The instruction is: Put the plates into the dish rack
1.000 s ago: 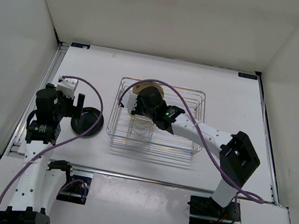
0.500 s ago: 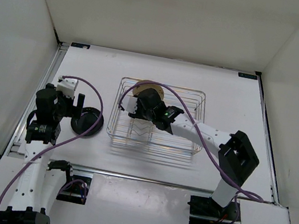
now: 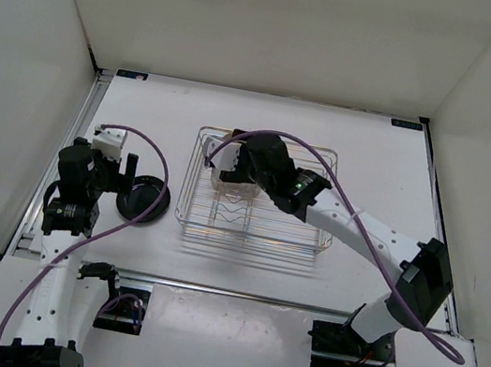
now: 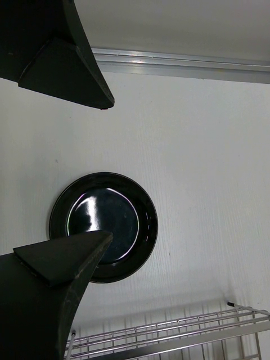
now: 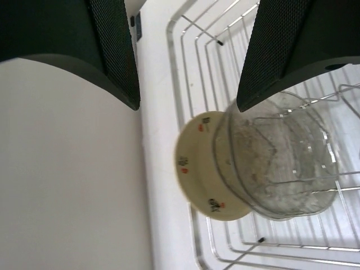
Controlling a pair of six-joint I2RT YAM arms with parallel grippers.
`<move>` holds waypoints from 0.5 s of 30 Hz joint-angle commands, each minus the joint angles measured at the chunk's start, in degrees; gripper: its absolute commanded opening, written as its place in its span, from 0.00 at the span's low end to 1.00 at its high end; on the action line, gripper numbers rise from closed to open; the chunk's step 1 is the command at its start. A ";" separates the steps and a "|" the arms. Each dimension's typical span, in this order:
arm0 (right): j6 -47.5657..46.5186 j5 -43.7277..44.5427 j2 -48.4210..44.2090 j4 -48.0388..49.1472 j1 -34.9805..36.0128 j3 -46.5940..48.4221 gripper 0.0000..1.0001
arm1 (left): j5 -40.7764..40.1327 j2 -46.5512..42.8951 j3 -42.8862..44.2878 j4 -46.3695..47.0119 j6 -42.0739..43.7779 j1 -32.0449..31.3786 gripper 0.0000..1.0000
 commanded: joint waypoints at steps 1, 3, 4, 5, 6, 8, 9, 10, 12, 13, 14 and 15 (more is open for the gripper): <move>-2.73 1.88 -3.87 1.57 -0.13 3.55 0.73 | -0.22 -1.42 -0.16 -0.62 0.07 0.32 1.00; -3.34 3.64 -4.76 2.10 -1.80 5.75 0.77 | -0.22 -0.73 -0.68 -0.62 0.59 0.85 1.00; -0.82 4.16 -4.76 1.58 -2.94 9.68 0.77 | 0.56 -0.03 -1.99 -0.62 0.60 1.37 1.00; 0.77 4.69 -4.76 0.10 -6.25 12.33 0.80 | 1.44 0.85 -2.52 -0.62 0.60 1.37 1.00; 2.87 4.70 -3.28 -2.44 -8.29 15.57 0.82 | 3.45 2.94 -3.14 -0.62 0.60 3.03 1.00; 11.30 4.44 -0.64 -15.73 -15.29 28.39 0.86 | 5.66 5.24 -4.81 0.78 1.12 4.62 0.99; 13.94 2.95 2.16 -21.31 -17.78 32.87 0.91 | 7.85 7.60 -4.81 0.79 1.13 6.89 0.99; 18.76 1.29 3.14 -29.98 -23.02 39.01 0.91 | 9.61 8.84 -5.42 0.79 1.13 8.30 0.97; 21.52 -6.54 2.45 -34.19 -27.71 39.52 0.94 | 11.55 12.69 -5.43 1.32 1.13 11.55 0.96; 22.57 -8.12 1.23 -34.20 -31.39 34.90 0.95 | 14.78 13.85 -5.43 1.32 1.13 13.14 0.96; 22.58 -10.83 -1.48 -34.20 -33.16 32.50 0.95 | 16.46 15.08 -4.91 1.32 1.13 14.72 0.95; 23.28 -13.38 -3.16 -33.68 -34.83 29.61 0.95 | 17.61 17.44 -4.90 1.32 1.13 17.43 0.94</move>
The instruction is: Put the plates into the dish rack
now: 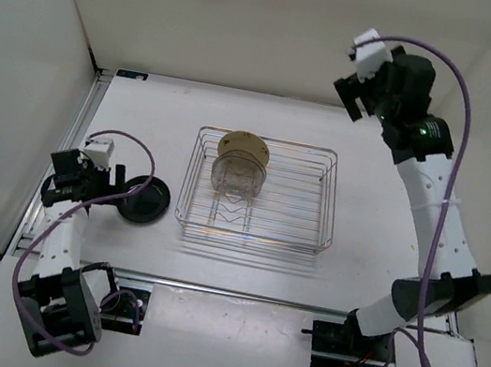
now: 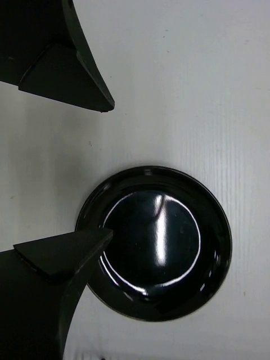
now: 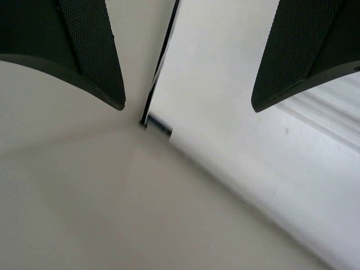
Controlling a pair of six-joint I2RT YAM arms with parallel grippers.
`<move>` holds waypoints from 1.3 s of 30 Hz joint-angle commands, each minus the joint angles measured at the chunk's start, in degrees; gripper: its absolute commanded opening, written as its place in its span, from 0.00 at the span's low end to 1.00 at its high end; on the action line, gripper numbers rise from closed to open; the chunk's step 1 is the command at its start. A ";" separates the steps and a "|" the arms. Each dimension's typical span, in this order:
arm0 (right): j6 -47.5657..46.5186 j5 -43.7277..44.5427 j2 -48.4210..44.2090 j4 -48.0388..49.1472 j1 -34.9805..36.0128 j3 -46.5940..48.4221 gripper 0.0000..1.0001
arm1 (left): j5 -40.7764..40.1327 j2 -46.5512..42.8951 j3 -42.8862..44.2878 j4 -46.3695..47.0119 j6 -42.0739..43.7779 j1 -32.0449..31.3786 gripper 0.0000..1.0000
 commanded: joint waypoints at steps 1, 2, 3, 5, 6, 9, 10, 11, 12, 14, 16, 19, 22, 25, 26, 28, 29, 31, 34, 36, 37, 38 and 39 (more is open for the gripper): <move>7.78 -13.19 -4.98 -9.35 -6.22 -12.77 0.97 | 9.42 3.28 1.45 1.06 0.34 5.45 0.94; 7.80 -15.93 -8.92 -5.33 -8.00 -16.58 0.97 | 9.44 3.98 2.16 1.06 0.34 6.42 0.93; 7.80 -17.87 -10.87 -3.29 -9.41 -20.19 0.97 | 10.22 4.51 2.17 1.06 0.95 7.13 0.92; 8.41 -21.47 -15.17 1.45 -12.66 -29.22 0.97 | 11.54 6.53 3.30 1.06 0.95 8.45 0.91; 8.41 -22.89 -16.24 2.52 -13.63 -31.63 0.97 | 12.33 7.32 3.31 1.06 0.95 8.45 0.91; 10.52 -27.36 -19.06 5.69 -19.07 -38.67 0.97 | 14.45 10.05 3.84 1.06 0.43 9.33 0.88; 11.57 -30.43 -20.11 6.48 -20.05 -40.07 0.97 | 15.06 10.58 4.45 1.06 0.43 9.85 0.88; 12.27 -31.33 -20.64 7.27 -20.84 -42.70 0.97 | 15.06 11.19 4.45 1.06 0.43 9.86 0.86; 12.28 -32.38 -20.65 7.80 -22.15 -43.77 0.97 | 15.76 11.20 4.45 0.45 0.43 9.86 0.86; 13.50 -35.01 -21.87 9.12 -24.26 -46.40 0.97 | 16.29 12.68 5.76 0.44 0.43 10.39 0.85; 14.21 -37.39 -22.57 9.83 -25.68 -47.73 0.97 | 16.91 14.61 5.77 -0.09 0.43 10.39 0.85; 14.83 -39.86 -23.72 11.32 -28.05 -50.19 0.98 | 16.91 16.03 5.77 -0.61 0.95 10.39 0.84; 15.53 -41.27 -24.34 12.64 -29.46 -52.21 0.98 | 17.43 17.43 5.77 -0.61 1.57 10.39 0.82; 16.23 -42.68 -24.87 13.17 -30.86 -53.35 0.98 | 19.36 20.24 6.82 -0.61 2.36 10.39 0.81; 16.84 -43.46 -25.56 13.17 -31.48 -53.36 0.98 | 19.37 21.55 6.82 -0.61 2.88 10.39 0.81; 16.85 -44.00 -26.26 13.69 -31.48 -54.76 0.98 | 19.37 22.10 7.35 -0.61 2.89 10.39 0.81; 17.37 -44.00 -26.79 13.69 -32.01 -54.77 0.98 | 19.37 22.79 7.35 -0.61 2.89 10.39 0.80; 17.38 -44.61 -26.80 13.69 -32.01 -55.47 0.98 | 19.37 23.59 7.97 -0.61 2.89 10.39 0.79; 17.38 -45.66 -27.41 13.69 -32.54 -56.00 0.98 | 19.37 25.17 8.58 -1.14 3.59 10.39 0.79; 17.99 -45.67 -27.41 13.69 -33.06 -56.00 0.99 | 20.06 26.75 9.19 -1.14 4.11 10.39 0.78; 17.99 -46.19 -27.94 13.69 -33.07 -56.00 0.99 | 20.07 26.75 9.20 -1.14 4.12 10.39 0.78; 17.99 -46.19 -27.94 13.69 -33.07 -56.52 0.99 | 20.07 27.45 9.81 -1.75 4.64 10.39 0.78; 17.99 -46.19 -27.94 13.69 -33.07 -56.52 0.99 | 20.07 27.98 9.81 -1.76 4.64 10.39 0.76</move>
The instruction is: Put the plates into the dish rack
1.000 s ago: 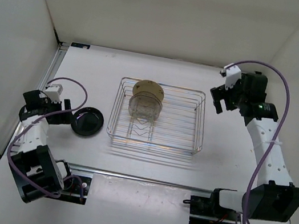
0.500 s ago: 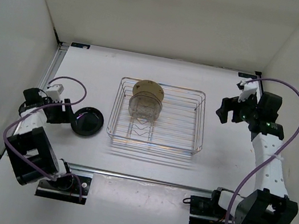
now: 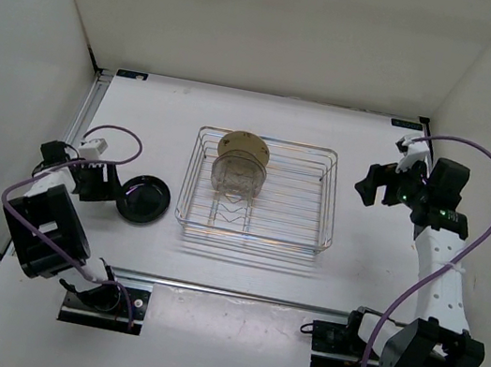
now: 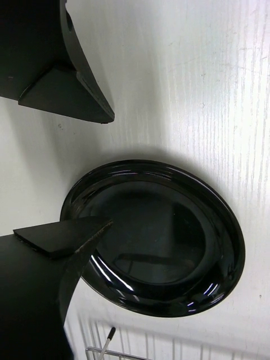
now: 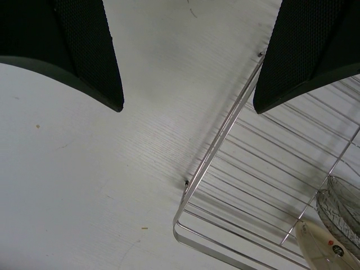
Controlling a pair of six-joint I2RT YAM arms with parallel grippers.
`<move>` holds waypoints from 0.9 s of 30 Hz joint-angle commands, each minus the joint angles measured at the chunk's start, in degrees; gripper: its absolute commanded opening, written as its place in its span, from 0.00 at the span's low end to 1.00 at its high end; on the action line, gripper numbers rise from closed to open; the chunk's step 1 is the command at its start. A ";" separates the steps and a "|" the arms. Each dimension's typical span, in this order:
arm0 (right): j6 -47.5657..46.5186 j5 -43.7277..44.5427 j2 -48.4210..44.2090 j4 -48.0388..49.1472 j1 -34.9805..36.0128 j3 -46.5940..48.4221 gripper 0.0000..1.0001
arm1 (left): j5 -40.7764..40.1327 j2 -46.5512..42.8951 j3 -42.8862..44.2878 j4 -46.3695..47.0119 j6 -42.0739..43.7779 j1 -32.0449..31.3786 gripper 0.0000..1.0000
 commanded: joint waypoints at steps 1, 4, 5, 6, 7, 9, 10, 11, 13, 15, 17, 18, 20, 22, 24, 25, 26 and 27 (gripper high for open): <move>0.86 -2.06 -1.45 1.91 -0.43 -0.61 0.99 | 3.13 0.49 2.64 -0.42 2.19 0.29 0.76; 0.86 -2.59 -1.45 2.44 -0.43 -1.14 0.99 | 3.92 2.42 3.17 -1.57 2.82 0.29 0.75; 0.86 -2.59 -1.45 2.44 -0.43 -1.14 0.99 | 3.93 3.03 3.87 -2.35 2.82 0.29 0.74; 0.86 -2.59 -1.45 2.44 -0.43 -1.66 0.99 | 4.53 4.34 4.75 -2.36 3.42 0.29 0.74; 0.86 -2.59 -1.45 2.44 -0.43 -1.67 0.99 | 5.06 4.88 4.76 -3.23 3.43 -0.23 0.74; 0.86 -2.59 -1.45 2.44 -0.43 -1.67 0.99 | 5.07 5.41 6.24 -4.46 4.13 -0.24 0.71; 0.86 -2.59 -1.45 2.44 -0.43 -1.67 0.99 | 5.07 6.02 6.25 -4.47 4.13 -0.85 0.70; 0.86 -2.59 -1.45 2.44 -0.43 -1.67 0.99 | 5.07 6.02 6.77 -4.99 4.66 -0.85 0.68; 0.86 -2.59 -1.45 2.44 -0.43 -2.20 0.99 | 5.59 6.64 6.78 -5.60 4.66 -1.99 0.66; 0.86 -2.59 -1.45 2.97 -0.43 -2.20 0.99 | 5.60 7.17 7.30 -6.13 5.19 -2.52 0.64; 0.86 -2.59 -1.45 2.97 -0.43 -2.20 0.99 | 6.20 7.87 7.91 -7.02 6.50 -2.52 0.62; 0.86 -2.59 -1.45 2.97 -0.43 -2.20 0.99 | 6.21 8.57 8.53 -7.97 6.51 -2.52 0.60; 0.86 -2.59 -1.45 2.97 -0.43 -2.20 0.99 | 6.73 9.36 9.14 -9.12 7.82 -2.52 0.59; 0.86 -2.59 -1.45 2.97 -0.43 -2.20 0.99 | 6.74 10.07 9.68 -10.70 8.35 -2.52 0.59; 0.86 -3.20 -1.97 2.97 -0.96 -2.20 0.99 | 6.74 10.60 9.68 -11.32 8.35 -2.52 0.59; 1.38 -3.21 -1.98 2.97 -0.96 -2.20 0.99 | 6.74 10.60 9.68 -11.32 8.87 -2.52 0.59; 1.38 -3.21 -1.98 2.97 -0.96 -2.20 0.99 | 6.74 10.60 9.68 -11.32 8.88 -2.52 0.58; 1.38 -3.21 -1.98 2.97 -0.96 -2.20 0.99 | 6.74 10.60 9.68 -11.32 8.88 -2.52 0.58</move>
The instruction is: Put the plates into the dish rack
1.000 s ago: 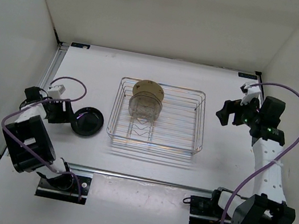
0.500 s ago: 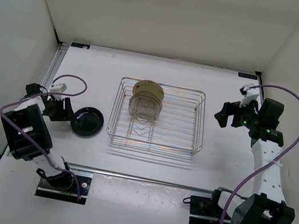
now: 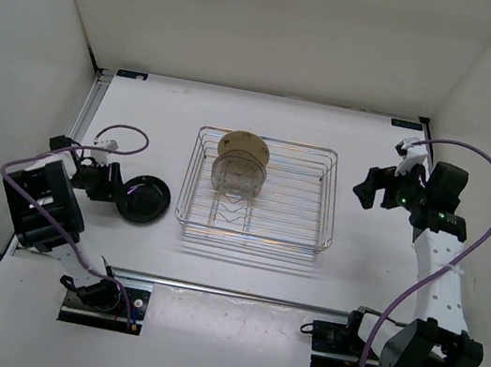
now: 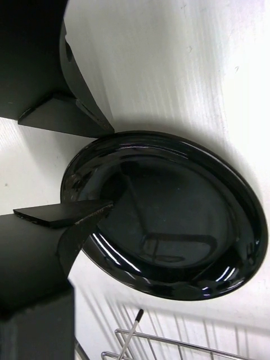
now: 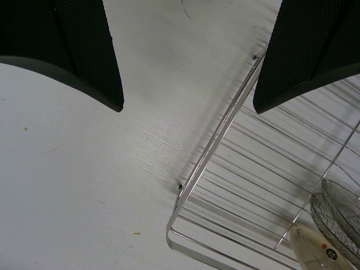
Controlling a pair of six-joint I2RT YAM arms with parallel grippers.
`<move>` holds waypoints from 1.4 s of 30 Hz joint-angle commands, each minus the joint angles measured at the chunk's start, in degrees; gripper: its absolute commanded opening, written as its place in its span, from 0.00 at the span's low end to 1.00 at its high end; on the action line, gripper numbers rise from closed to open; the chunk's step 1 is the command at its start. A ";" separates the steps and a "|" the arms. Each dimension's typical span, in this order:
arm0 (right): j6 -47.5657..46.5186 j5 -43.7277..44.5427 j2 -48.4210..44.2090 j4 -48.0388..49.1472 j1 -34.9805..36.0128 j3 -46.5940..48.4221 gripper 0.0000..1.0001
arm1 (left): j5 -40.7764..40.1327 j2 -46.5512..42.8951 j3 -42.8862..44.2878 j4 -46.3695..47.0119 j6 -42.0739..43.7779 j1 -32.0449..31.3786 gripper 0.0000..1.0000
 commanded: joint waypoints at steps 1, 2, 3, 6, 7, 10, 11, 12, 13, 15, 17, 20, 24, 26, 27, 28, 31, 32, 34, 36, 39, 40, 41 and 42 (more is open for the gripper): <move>0.84 -1.63 -1.48 2.51 -0.46 -0.36 0.99 | 1.89 -0.75 2.05 -1.92 1.78 -0.05 0.55; 0.84 -1.63 -1.48 2.51 -0.46 -0.36 0.99 | 1.88 -0.14 2.05 -2.45 1.78 -0.05 0.54; 0.84 -1.63 -1.48 2.51 -0.46 -0.36 0.99 | 1.88 -0.13 2.05 -2.45 2.39 -0.05 0.54; 0.84 -1.63 -2.00 2.51 -0.46 -0.36 0.99 | 1.88 0.39 2.58 -3.59 3.00 -0.05 0.47; 0.84 -1.63 -2.00 2.51 -0.46 -0.36 0.99 | 1.88 0.92 2.58 -3.60 3.01 -0.05 0.45; 0.84 -1.63 -2.53 2.51 -0.46 -0.36 0.99 | 1.27 1.45 2.58 -4.12 3.53 -0.05 0.37; 0.84 -1.63 -2.53 2.51 -0.46 -0.36 0.99 | 1.27 1.45 2.58 -4.12 3.53 -0.05 0.35; 0.84 -1.63 -2.53 2.51 -0.46 -0.36 0.99 | 0.75 1.45 2.58 -4.12 3.53 -0.05 0.29; 0.84 -1.63 -3.05 2.51 -0.46 -0.88 0.99 | 0.74 1.97 2.58 -4.12 3.53 -0.05 0.28; 0.84 -1.63 -3.06 2.51 -0.46 -0.89 0.99 | 0.21 1.98 2.58 -4.12 3.53 -0.05 0.24; 0.84 -1.63 -3.58 1.99 -0.46 -0.89 0.99 | -0.31 1.98 2.58 -4.12 3.53 -0.05 0.21; 1.36 -1.63 -3.59 1.98 -0.46 -0.36 0.99 | -0.31 1.98 2.58 -4.12 4.06 -0.05 0.19; 1.36 -2.16 -4.11 1.45 -0.46 -0.36 0.99 | 0.30 2.50 3.11 -4.65 4.58 -0.05 0.21; 1.36 -2.16 -4.11 1.45 -0.46 -0.36 0.99 | 1.00 3.03 3.11 -4.65 4.59 -0.05 0.22; 1.36 -2.16 -4.63 0.93 -0.46 -0.36 0.99 | 1.00 3.03 3.11 -5.17 4.59 -0.05 0.25; 1.36 -2.16 -4.64 0.93 -0.46 0.16 0.99 | 1.00 3.03 3.11 -5.18 4.59 -0.05 0.25; 1.36 -2.16 -4.64 0.41 -0.46 0.17 0.99 | 1.00 3.03 3.11 -5.18 5.12 -0.05 0.30; 1.36 -2.16 -4.64 0.40 -0.46 0.17 0.99 | 1.00 3.03 3.11 -5.18 5.12 -0.05 0.30; 1.36 -2.16 -4.64 0.40 -0.46 0.17 0.99 | 1.00 3.03 3.11 -5.18 5.12 -0.05 0.34; 1.36 -2.16 -4.64 0.40 -0.46 0.17 0.99 | 1.00 3.03 3.11 -5.18 5.12 -0.05 0.34; 1.36 -1.63 -4.64 0.40 -0.46 0.17 0.99 | 1.00 3.03 3.11 -5.71 5.12 -0.05 0.32; 1.36 -1.63 -4.64 0.40 -0.46 0.17 0.99 | 1.53 3.55 3.11 -5.71 5.12 -0.05 0.30; 1.36 -1.63 -4.64 0.40 -0.46 0.17 0.99 | 1.53 3.56 3.11 -5.71 5.12 -0.05 0.28; 1.36 -1.63 -5.16 0.40 -0.46 0.17 0.99 | 1.53 4.17 3.11 -5.71 5.12 -0.05 0.28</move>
